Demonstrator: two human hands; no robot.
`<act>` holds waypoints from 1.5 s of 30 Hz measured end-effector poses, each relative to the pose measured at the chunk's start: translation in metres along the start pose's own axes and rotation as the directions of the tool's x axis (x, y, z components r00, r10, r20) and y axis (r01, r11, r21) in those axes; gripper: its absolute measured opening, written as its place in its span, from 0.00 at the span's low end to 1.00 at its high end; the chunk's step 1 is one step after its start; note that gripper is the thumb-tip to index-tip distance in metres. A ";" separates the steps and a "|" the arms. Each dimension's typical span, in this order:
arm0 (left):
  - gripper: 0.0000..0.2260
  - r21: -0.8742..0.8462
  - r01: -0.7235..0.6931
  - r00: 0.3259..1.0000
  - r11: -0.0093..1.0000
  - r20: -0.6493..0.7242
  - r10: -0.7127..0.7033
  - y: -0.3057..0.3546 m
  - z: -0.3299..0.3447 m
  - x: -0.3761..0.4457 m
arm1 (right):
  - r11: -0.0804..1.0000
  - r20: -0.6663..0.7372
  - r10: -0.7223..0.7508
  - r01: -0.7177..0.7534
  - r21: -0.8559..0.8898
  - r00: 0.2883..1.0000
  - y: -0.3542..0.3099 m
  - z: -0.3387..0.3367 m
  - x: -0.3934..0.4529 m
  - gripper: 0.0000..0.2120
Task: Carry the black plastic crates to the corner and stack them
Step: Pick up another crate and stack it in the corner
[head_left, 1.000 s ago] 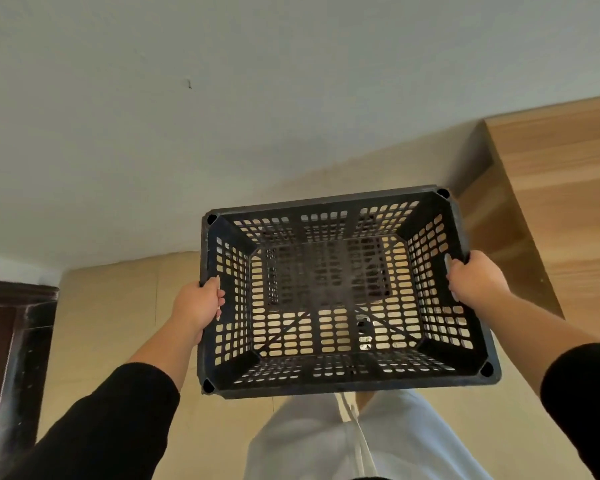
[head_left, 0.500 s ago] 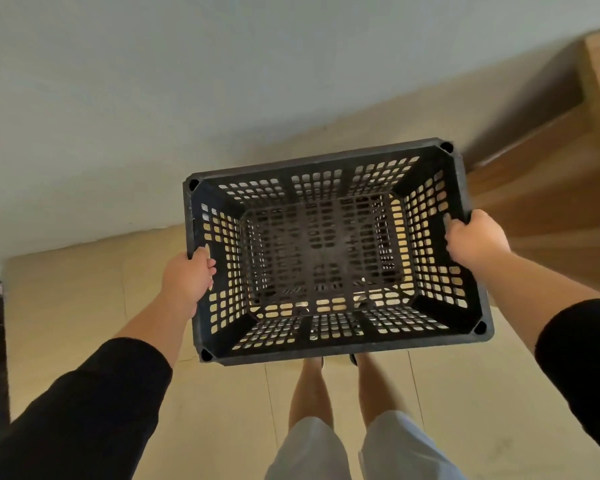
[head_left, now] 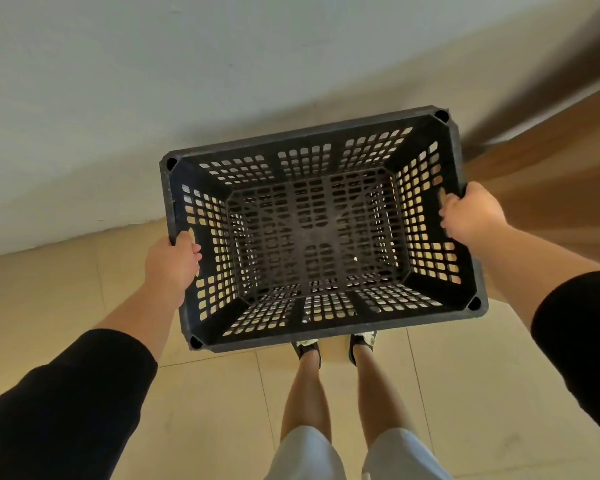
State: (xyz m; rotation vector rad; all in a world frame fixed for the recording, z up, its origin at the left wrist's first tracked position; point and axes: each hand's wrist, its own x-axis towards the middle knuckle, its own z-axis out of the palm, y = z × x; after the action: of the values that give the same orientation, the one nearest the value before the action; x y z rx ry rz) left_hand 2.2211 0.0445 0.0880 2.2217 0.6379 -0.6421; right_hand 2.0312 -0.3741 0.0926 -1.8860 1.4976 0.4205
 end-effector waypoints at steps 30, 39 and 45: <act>0.15 0.035 -0.102 0.995 0.994 0.012 0.102 -0.029 0.013 0.031 | 0.985 -0.018 -0.078 0.075 -0.153 0.997 -0.014 0.021 0.006 0.13; 0.16 -0.043 -0.105 0.993 0.994 -0.059 0.102 -0.034 0.027 0.027 | 0.986 0.004 -0.153 0.153 -0.065 0.988 -0.013 0.012 0.010 0.12; 0.16 0.036 -0.137 0.989 0.990 -0.054 0.139 -0.029 0.026 0.026 | 0.977 -0.008 -0.188 0.187 -0.100 0.982 0.007 0.013 0.008 0.13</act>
State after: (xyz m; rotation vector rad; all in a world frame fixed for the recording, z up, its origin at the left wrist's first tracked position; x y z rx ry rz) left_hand 2.2162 0.0487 0.0419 2.2978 0.4991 -0.5240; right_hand 2.0294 -0.3717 0.0761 -2.0915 1.3158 0.3971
